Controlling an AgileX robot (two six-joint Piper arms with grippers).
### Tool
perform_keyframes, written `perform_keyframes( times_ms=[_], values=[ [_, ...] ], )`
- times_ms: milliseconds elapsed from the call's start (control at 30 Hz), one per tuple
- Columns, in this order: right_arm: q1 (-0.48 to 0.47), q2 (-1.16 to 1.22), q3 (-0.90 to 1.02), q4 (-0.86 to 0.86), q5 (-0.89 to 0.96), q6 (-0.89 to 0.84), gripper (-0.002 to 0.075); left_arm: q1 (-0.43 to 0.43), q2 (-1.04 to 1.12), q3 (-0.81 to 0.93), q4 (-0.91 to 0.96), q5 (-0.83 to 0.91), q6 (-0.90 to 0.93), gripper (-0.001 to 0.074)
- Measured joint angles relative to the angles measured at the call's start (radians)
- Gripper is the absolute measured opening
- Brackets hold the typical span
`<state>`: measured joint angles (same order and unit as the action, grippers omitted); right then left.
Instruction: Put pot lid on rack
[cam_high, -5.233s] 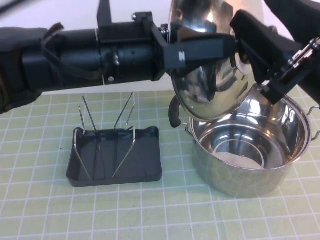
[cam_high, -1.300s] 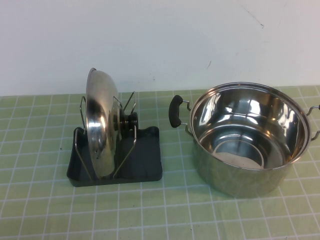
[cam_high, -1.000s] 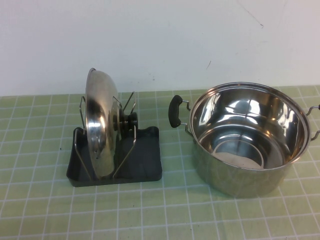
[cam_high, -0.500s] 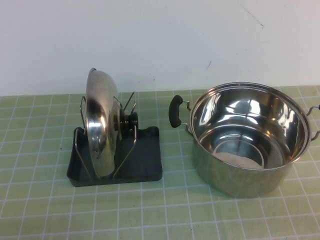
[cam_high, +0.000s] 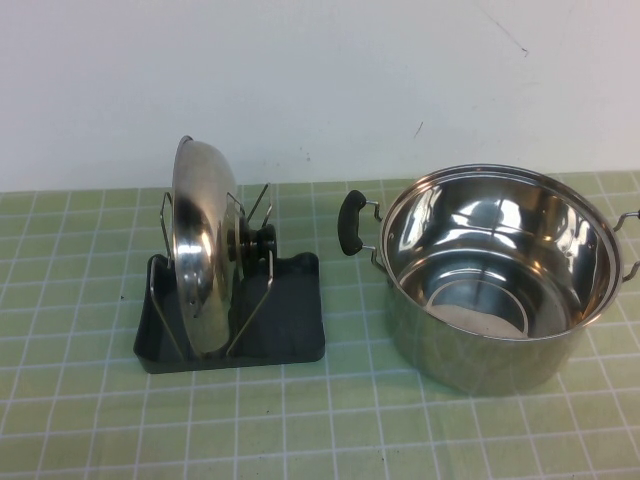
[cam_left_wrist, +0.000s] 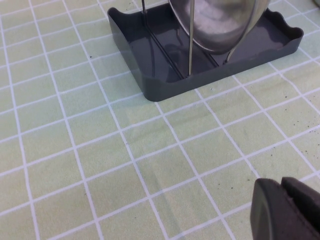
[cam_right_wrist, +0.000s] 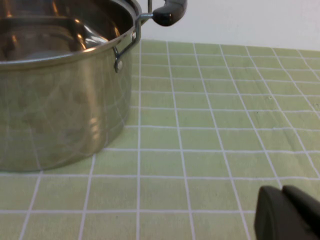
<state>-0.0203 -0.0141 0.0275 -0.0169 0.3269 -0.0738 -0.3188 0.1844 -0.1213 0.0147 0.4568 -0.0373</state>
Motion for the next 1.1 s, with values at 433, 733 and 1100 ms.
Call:
perform_keyframes(
  times_ms=[433,733,1100],
  values=[
    [0.0,0.0,0.0,0.0,0.002,0.006,-0.0001,0.0,0.0,0.0,0.0,0.0,0.0,-0.0001],
    [0.0,0.0,0.0,0.0,0.002,0.004,-0.0001,0.0,0.0,0.0,0.0,-0.003,0.0,-0.0001],
    [0.0,0.0,0.0,0.0,0.002,0.001,-0.0001,0.17,-0.054,0.05,0.057,-0.108,0.002,-0.0001]
  ],
)
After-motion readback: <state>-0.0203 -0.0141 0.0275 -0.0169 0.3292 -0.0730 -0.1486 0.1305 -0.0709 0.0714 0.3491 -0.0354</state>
